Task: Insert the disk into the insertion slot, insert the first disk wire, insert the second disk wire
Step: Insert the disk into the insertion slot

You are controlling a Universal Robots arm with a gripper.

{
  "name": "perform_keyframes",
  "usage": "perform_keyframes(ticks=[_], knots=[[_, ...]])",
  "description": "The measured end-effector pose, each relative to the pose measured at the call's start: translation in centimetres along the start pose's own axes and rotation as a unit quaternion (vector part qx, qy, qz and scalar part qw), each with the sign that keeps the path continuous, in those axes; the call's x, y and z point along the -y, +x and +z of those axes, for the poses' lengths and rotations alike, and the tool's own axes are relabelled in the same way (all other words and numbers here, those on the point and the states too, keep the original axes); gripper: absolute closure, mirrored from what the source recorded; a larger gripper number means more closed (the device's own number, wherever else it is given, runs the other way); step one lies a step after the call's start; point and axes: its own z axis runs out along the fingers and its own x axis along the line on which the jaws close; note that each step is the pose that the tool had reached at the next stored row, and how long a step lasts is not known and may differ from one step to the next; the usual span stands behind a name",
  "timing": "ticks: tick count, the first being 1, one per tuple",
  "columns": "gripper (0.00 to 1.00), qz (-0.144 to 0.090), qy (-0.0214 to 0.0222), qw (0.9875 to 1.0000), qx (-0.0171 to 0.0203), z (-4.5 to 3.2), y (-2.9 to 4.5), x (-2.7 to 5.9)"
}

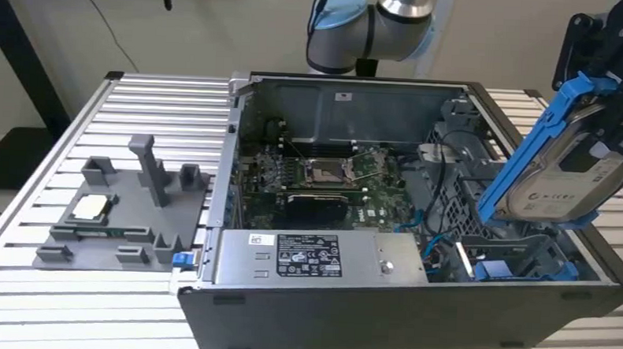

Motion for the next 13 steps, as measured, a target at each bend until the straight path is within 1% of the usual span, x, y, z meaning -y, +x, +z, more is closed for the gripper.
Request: perform_keyframes(ticks=[13], knots=[[0.67,0.000,0.0049,1.0000,0.0001,0.63,-0.01,0.02]])
